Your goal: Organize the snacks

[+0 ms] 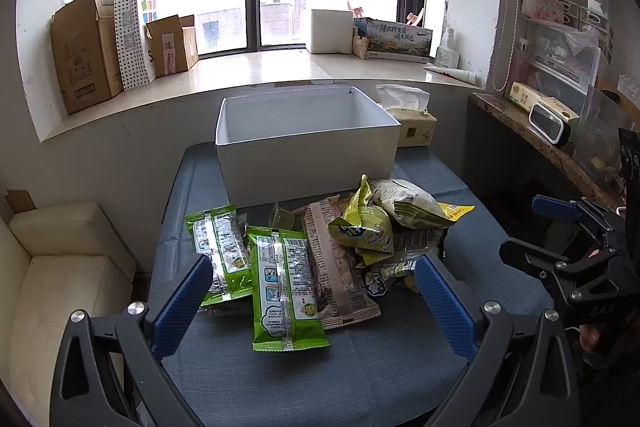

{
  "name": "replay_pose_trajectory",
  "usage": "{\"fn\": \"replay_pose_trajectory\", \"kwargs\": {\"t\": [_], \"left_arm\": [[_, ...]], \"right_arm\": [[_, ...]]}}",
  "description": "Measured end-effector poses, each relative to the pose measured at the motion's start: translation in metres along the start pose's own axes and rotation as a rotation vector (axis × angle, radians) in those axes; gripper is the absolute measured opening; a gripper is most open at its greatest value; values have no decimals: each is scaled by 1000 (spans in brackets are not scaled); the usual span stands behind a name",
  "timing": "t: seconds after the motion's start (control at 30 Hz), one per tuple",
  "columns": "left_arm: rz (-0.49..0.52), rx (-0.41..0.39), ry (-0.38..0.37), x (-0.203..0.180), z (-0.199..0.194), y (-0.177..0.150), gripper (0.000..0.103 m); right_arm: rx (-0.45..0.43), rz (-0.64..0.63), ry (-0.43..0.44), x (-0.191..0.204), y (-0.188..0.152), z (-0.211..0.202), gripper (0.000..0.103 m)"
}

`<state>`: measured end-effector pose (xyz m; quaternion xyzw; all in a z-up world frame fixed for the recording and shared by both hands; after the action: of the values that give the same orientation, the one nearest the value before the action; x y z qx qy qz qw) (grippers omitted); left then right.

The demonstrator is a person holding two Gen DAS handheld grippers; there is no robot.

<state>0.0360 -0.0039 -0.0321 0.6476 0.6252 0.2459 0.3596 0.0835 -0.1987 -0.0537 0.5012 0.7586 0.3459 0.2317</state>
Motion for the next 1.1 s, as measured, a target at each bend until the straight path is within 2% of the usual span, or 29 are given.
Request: {"fn": "replay_pose_trajectory", "kwargs": {"t": [0.37,0.57,0.87,0.93,1.1], "left_arm": [[11,2,9,-1,1,-1,103],[6,-3,13,3,1,-3,103],[-23,-8,35,15,6,-10,103],[-25,2,44,18,9,-13,103],[-38,18,51,24,12,-19,103]], "right_arm": [[4,17,10,-3,1,3,103],[45,73,41,-8,22,32,103],[303,264,73,-31,62,147,103],[378,308,50,-37,64,173,103],[540,388,122,-35,51,217,101]]}}
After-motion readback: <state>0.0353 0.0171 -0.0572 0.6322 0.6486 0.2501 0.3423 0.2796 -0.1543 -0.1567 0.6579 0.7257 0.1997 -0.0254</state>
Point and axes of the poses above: each gripper's, at about its wrist camera, not at the fingertips, and z roughly the way its jaws point, x to its left, y to its top, the point moved 5 cm from there along z, roughly the way its jaws point, and after that the axes turned 9 degrees about -y, right-handed, at the moved point
